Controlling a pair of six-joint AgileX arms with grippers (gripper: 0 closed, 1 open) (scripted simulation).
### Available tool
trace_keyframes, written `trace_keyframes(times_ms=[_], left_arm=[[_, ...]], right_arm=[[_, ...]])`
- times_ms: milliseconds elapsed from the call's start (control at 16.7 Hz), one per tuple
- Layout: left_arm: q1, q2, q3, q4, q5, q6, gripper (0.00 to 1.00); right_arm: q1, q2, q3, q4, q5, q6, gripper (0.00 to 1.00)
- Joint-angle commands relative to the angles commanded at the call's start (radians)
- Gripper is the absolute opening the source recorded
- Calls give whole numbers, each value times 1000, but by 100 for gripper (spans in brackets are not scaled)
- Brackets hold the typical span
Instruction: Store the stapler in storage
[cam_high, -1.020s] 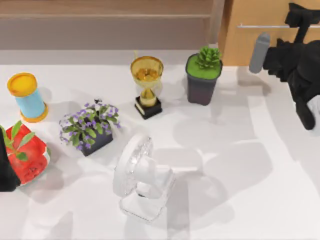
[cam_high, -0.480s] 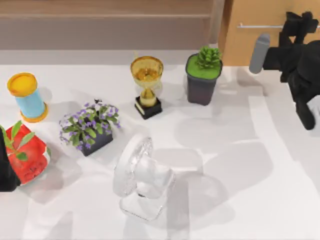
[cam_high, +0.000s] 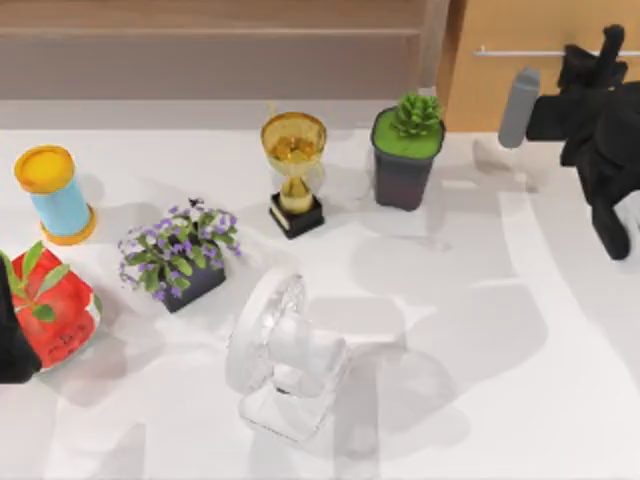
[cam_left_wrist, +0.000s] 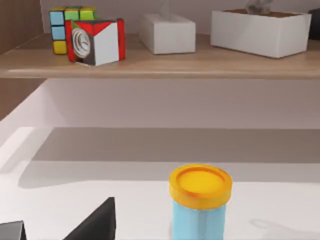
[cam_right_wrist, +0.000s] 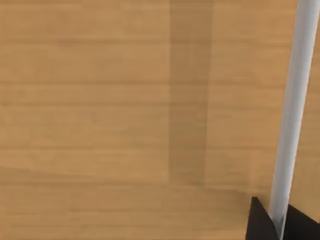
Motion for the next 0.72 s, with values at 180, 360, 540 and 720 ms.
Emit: trace_keyframes(times_ms=[180, 360, 540, 720], left_arm=[[0, 0, 0, 0, 0, 0, 100], [0, 0, 0, 0, 0, 0, 100], [0, 0, 0, 0, 0, 0, 100], [0, 0, 0, 0, 0, 0, 100]], right_arm=[[0, 0, 0, 0, 0, 0, 0], [3, 1, -1, -3, 1, 3, 0], [11, -20, -41, 23, 4, 3, 0], [21, -64, -153, 79, 18, 6, 0]])
